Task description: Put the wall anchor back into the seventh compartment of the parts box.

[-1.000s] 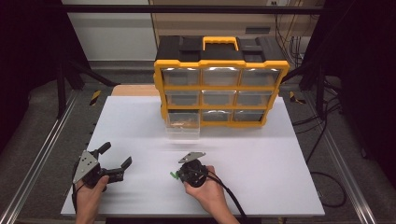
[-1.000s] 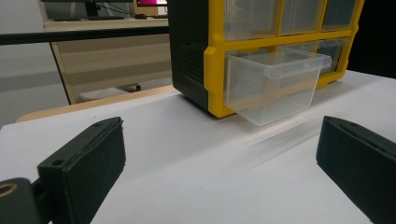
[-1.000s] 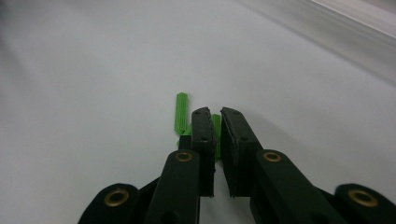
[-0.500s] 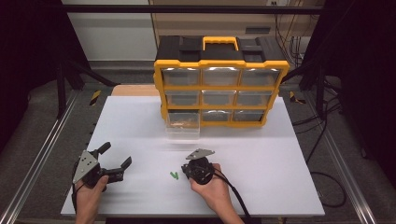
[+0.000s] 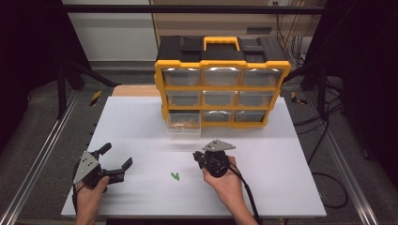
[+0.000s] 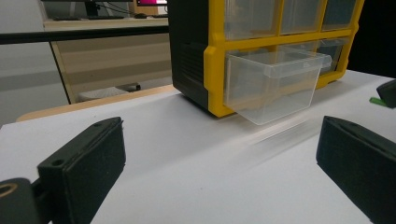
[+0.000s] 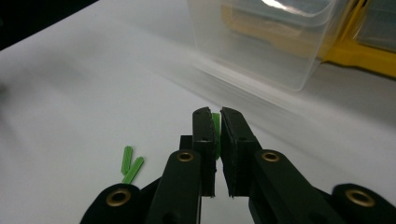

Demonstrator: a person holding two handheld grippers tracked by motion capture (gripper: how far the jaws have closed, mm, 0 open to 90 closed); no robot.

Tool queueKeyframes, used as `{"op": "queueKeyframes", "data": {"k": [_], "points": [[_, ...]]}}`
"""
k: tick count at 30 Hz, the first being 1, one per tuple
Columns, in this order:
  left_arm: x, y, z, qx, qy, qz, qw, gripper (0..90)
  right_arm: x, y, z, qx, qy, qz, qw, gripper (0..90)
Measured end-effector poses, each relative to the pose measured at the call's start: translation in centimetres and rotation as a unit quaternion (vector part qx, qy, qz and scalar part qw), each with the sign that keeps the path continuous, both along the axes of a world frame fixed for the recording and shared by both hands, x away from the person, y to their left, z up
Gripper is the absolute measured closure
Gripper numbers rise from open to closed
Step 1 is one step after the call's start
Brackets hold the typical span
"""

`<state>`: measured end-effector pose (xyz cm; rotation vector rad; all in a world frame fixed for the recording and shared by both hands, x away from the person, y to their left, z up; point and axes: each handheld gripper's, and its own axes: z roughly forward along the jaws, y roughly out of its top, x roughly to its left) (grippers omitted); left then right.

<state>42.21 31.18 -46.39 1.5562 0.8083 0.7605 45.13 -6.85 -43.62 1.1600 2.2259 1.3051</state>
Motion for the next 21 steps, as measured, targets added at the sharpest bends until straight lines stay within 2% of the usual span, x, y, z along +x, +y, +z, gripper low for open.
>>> {"op": "queueKeyframes", "data": {"k": [14,21], "points": [[0.0,0.1,0.0,-0.001,0.000,0.001,1.0000,1.4,2.1,-0.3,4.2,0.016,-0.040,-0.008,0.9990,84.7],[0.0,0.1,0.0,-0.001,-0.001,0.002,1.0000,1.4,3.0,0.0,5.2,0.023,-0.048,-0.008,0.9986,84.7]]}}
